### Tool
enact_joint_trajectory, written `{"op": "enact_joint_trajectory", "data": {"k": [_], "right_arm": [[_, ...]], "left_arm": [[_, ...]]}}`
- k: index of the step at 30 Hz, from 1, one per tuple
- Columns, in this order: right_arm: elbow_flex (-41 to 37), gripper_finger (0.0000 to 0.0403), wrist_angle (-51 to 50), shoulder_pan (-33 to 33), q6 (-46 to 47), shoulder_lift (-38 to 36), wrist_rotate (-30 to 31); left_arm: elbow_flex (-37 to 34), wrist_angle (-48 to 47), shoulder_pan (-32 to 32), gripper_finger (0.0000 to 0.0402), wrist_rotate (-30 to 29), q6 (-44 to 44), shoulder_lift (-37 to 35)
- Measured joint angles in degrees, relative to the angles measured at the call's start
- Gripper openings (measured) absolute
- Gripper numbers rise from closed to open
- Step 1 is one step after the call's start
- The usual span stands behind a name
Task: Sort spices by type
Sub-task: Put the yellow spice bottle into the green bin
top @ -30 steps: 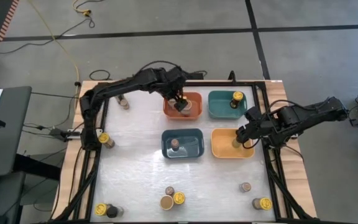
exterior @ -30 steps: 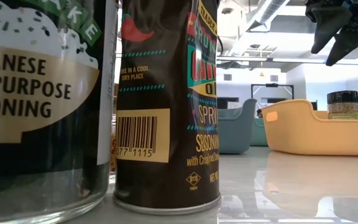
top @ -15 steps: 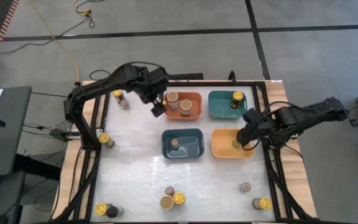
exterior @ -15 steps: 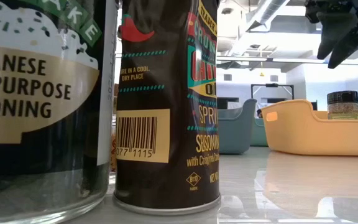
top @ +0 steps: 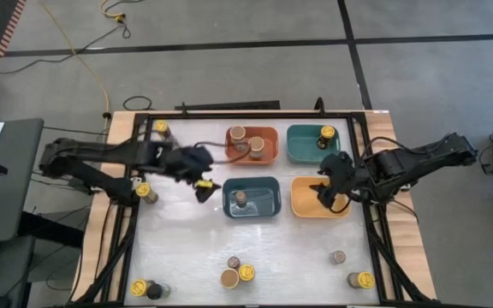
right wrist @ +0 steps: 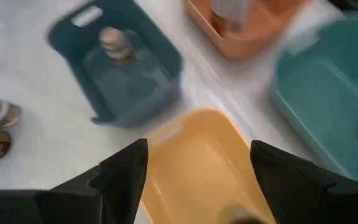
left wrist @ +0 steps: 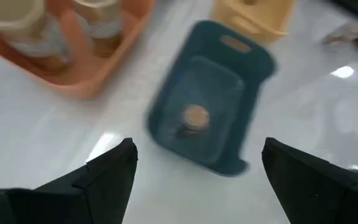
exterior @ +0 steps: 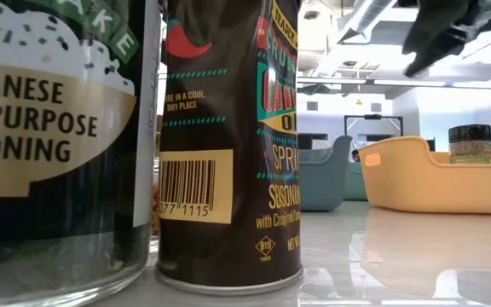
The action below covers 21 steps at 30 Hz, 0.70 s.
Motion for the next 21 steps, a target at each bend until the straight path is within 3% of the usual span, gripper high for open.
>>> {"op": "enact_joint_trajectory", "data": {"k": [6, 13, 21], "right_arm": [[0.0, 0.0311, 11.8, 0.6, -11.3, 2.7, -0.9], [0.1, 0.0311, 26.5, 4.5, -24.1, 9.9, -4.4], [12.1, 0.0311, 23.4, 8.0, -22.4, 24.5, -4.9]], "left_arm": [[-11.9, 10.2, -8.6, 0.033, -5.9, 1.8, -7.3], [-22.1, 17.1, -16.6, 0.033, -18.1, 2.3, -13.1], [-31.1, 24.6, -20.6, 0.033, -19.0, 4.1, -17.1]]}}
